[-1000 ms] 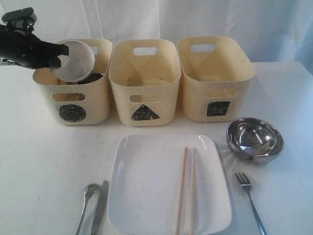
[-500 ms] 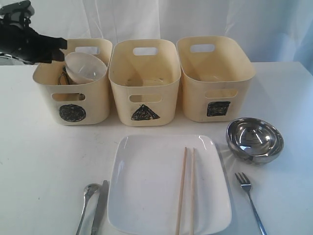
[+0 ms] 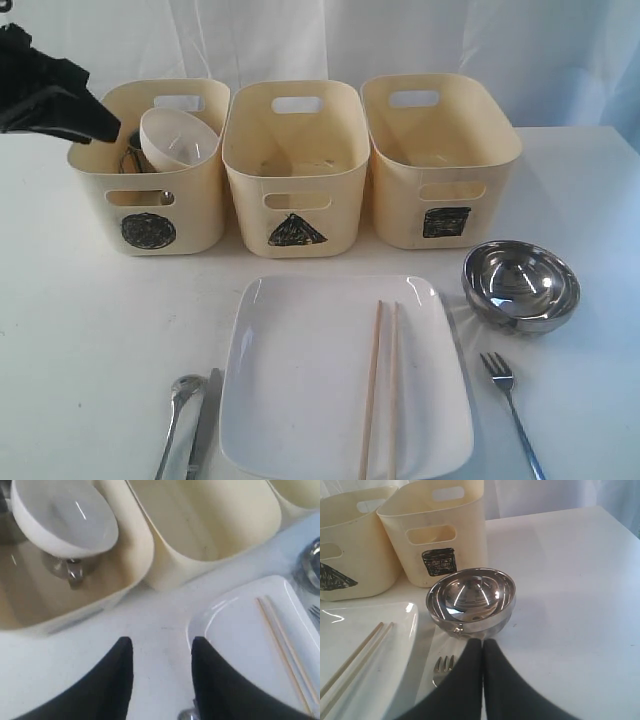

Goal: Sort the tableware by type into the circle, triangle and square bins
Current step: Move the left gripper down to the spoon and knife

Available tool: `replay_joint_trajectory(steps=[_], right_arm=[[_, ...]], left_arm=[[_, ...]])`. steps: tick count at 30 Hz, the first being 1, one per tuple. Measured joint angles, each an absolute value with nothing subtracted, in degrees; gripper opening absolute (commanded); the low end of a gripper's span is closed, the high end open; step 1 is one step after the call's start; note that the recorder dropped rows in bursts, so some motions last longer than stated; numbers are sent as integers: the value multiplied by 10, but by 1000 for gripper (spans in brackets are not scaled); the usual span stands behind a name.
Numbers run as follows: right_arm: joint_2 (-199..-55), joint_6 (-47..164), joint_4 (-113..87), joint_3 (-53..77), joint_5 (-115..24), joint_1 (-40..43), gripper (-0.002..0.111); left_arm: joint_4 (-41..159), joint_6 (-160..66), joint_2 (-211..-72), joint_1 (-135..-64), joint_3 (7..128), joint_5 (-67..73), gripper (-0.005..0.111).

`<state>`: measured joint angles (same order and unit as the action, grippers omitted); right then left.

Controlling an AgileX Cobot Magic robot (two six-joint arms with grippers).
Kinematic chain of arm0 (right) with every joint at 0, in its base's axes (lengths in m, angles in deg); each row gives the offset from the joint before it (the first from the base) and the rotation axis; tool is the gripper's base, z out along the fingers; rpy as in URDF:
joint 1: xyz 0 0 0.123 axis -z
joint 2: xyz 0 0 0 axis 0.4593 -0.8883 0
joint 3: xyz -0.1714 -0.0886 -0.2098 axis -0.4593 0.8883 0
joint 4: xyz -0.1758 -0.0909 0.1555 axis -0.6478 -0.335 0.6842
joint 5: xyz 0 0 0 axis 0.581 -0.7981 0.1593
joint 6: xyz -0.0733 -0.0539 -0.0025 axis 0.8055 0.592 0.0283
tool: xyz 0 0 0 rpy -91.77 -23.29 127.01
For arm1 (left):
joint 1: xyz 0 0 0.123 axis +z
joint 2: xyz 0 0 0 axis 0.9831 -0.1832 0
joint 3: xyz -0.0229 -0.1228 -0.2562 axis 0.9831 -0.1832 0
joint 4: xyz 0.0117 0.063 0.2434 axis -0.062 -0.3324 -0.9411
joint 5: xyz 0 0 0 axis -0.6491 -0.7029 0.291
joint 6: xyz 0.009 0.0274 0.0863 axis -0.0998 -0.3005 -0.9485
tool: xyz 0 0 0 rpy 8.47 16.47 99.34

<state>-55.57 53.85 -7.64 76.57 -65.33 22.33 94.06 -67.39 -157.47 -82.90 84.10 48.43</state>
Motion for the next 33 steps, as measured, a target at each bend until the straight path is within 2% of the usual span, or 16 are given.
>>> replay_joint_trajectory(steps=[15, 21, 25, 33], right_arm=[[-556, 538, -76, 766, -653, 223, 0], [-556, 538, -76, 766, -653, 223, 0], [-556, 538, -76, 766, -653, 223, 0], [-556, 538, -76, 766, -653, 223, 0]], left_arm=[[935, -647, -1369, -829, 627, 594, 44], [914, -617, -1333, -829, 477, 590, 44], [929, -605, -1333, -882, 408, 511, 44], [912, -559, -1351, -983, 389, 411, 43]])
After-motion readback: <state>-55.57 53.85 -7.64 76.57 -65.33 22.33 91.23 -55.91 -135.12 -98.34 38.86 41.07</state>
